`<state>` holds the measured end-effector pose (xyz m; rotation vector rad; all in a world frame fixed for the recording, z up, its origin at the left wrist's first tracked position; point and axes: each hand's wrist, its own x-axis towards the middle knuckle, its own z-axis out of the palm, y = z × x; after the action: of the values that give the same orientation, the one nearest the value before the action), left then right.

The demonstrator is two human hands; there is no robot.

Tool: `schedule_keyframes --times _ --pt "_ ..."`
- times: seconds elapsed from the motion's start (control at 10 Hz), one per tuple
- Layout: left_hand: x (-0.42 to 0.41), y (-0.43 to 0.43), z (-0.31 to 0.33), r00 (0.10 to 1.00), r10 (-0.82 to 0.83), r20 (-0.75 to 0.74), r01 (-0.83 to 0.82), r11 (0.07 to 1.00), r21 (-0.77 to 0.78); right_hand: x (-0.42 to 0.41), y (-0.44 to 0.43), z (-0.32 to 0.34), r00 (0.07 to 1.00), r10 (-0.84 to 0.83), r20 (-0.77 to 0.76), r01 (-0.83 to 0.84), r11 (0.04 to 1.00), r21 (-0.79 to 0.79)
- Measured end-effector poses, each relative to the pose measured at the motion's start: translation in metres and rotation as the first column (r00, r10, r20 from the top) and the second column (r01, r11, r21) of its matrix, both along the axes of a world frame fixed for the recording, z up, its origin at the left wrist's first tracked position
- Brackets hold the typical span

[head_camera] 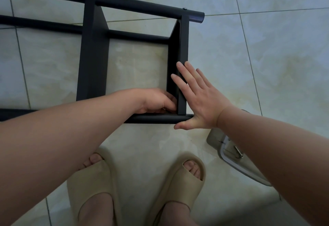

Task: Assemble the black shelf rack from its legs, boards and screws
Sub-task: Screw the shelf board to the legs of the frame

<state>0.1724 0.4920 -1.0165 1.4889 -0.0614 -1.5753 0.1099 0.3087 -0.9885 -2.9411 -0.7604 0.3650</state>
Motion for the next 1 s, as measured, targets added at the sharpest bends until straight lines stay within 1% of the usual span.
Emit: schedule_keyframes --times 0.1,0.2,0.3,0.4,0.5,0.6,0.8,0.9,1.0 --pt "0.0013 0.0009 -0.0022 0.997 0.046 -0.054 -0.048 0.999 -0.021 -0.0001 0.0001 0.0000 1.000 0.001 0.001 -0.001 1.000 -0.002" --pt "0.0008 0.0006 -0.0016 0.994 0.059 -0.095 -0.063 0.998 -0.032 -0.0002 -0.0001 -0.0003 1.000 0.005 0.008 -0.005 1.000 -0.003" --pt "-0.0004 -0.0001 -0.0005 1.000 -0.001 -0.009 0.001 1.000 -0.004 0.0000 0.0000 -0.0002 1.000 0.004 0.009 -0.004 1.000 0.001" --pt "-0.0010 -0.0012 -0.0014 0.999 -0.003 0.037 0.003 1.000 0.010 -0.0001 0.0000 0.0001 1.000 0.001 0.002 -0.001 1.000 -0.001" --pt "0.0004 -0.0009 -0.0040 0.999 0.038 0.009 -0.038 0.999 -0.009 -0.0001 0.0001 0.0000 1.000 0.001 0.004 -0.001 1.000 0.001" --pt "0.0012 -0.0008 -0.0053 0.995 0.079 -0.055 -0.081 0.996 -0.039 0.0000 0.0002 0.0001 1.000 0.002 0.003 -0.002 1.000 -0.004" --pt "-0.0005 -0.0010 -0.0021 0.999 0.036 0.001 -0.036 0.999 -0.036 -0.0001 -0.0001 -0.0007 1.000 0.002 0.005 -0.002 1.000 0.003" --pt "0.0000 -0.0007 -0.0030 1.000 0.028 -0.010 -0.029 0.999 -0.039 -0.0001 -0.0001 -0.0009 1.000 -0.001 0.001 0.001 1.000 0.003" --pt "0.0010 -0.0001 -0.0025 0.996 0.066 -0.057 -0.069 0.996 -0.056 0.0000 0.0000 -0.0005 1.000 0.001 0.001 -0.001 1.000 -0.002"
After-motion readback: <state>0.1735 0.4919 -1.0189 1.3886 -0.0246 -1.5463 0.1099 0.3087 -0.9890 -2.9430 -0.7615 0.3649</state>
